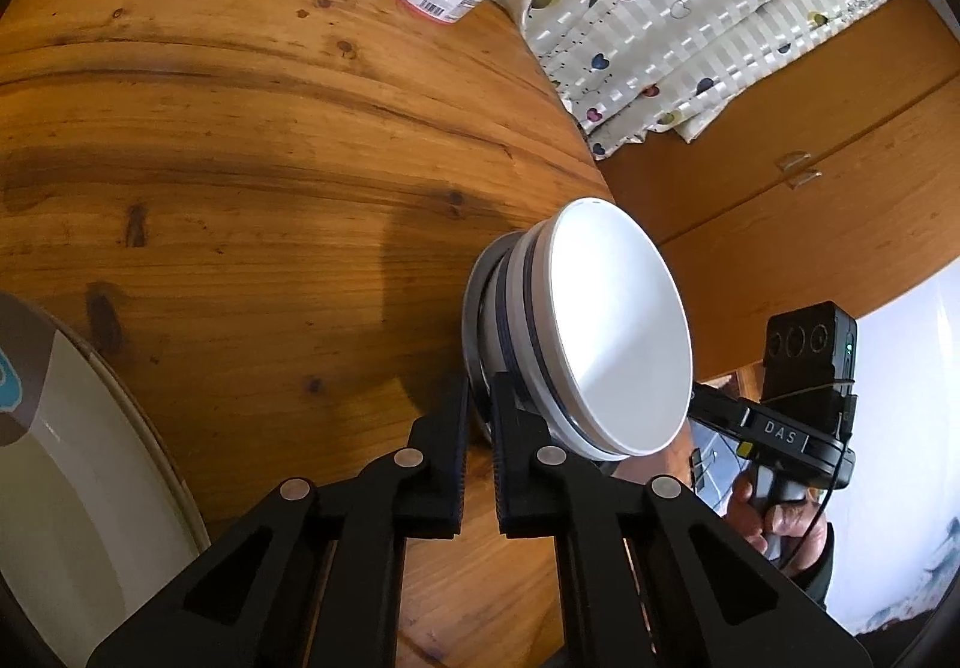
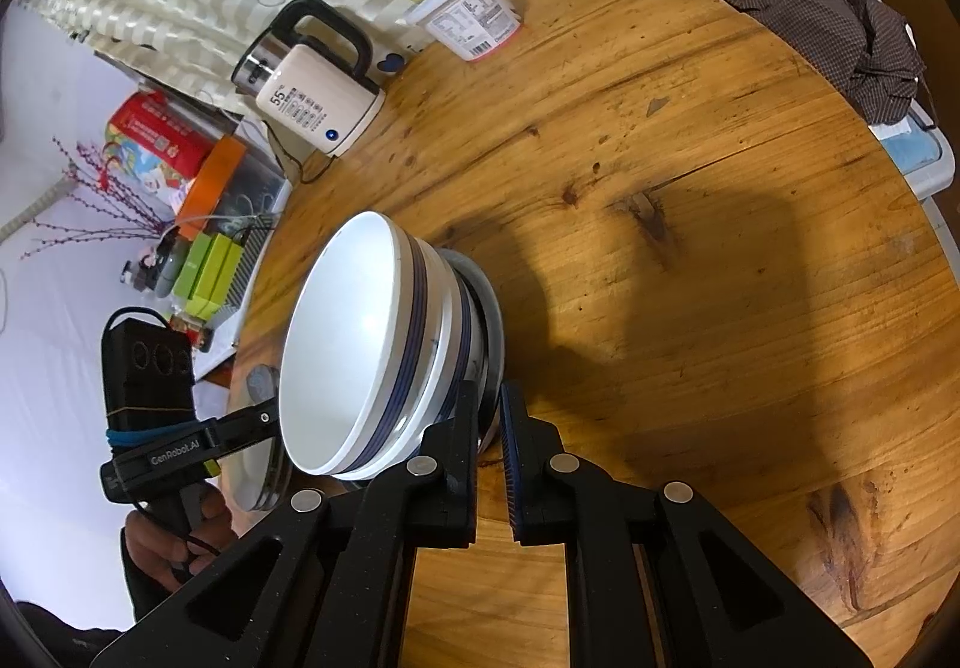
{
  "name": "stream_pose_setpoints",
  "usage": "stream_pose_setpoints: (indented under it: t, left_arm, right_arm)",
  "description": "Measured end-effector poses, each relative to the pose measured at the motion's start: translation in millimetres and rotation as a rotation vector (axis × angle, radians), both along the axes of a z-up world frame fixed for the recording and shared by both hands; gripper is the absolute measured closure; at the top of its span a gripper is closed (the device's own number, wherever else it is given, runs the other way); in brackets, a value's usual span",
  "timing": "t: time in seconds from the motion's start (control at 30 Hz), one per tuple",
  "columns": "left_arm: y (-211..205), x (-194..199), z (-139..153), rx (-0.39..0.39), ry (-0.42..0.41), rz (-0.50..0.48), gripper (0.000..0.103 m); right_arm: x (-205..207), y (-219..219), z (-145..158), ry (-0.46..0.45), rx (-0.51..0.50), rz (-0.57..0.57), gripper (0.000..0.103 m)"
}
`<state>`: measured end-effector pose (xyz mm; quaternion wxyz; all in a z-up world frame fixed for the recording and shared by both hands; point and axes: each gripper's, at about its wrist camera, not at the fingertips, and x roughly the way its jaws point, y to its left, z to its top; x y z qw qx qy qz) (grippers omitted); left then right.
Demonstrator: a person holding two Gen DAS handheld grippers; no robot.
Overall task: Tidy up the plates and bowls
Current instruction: 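Lift the steel bowl with nested white bowls using both grippers, tilting it, then carry the bowl stack over the beige plate stack with both grippers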
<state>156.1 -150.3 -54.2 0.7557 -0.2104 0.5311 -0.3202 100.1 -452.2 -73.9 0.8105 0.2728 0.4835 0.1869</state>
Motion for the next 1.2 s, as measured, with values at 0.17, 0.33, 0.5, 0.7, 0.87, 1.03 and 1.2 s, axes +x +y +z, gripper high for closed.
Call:
stream_pose_setpoints:
  t: [0.17, 0.33, 0.5, 0.7, 0.87, 1.03, 1.2]
  left_arm:
    - [4.3, 3.2, -6.2, -0.059, 0.028, 0.000, 0.098]
    - [8.7, 8.3, -12.6, -0.109, 0.068, 0.015, 0.098]
    - [4.8, 8.9, -10.4, -0.096, 0.049, 0.005, 0.098]
    - [4.8, 7.3, -10.5, -0.096, 0.039, 0.003, 0.098]
    - [4.5, 8.0, -10.6, -0.092, 0.039, 0.000, 0.098]
    - [4.3, 8.1, -9.9, -0.083, 0.038, -0.001, 0.098]
    - [4.7, 6.5, -8.2, -0.073, 0.037, 0.000, 0.098]
  right_arm:
    - [0.4, -0.7, 0.4, 0.001, 0.002, 0.000, 0.093]
    - [0.3, -2.0, 0.2, 0.002, 0.008, -0.003, 0.093]
    - [0.5, -2.7, -0.1, 0.001, 0.005, -0.005, 0.093]
    - [1.1, -3.0, -0.3, -0.001, -0.002, -0.011, 0.093]
    - [-0.5, -3.4, 0.7, 0.000, -0.009, -0.013, 0.093]
    - [0.3, -3.3, 1.0, 0.004, -0.013, -0.016, 0.093]
    - [0.6, -1.7, 1.0, 0.006, -0.015, -0.014, 0.093]
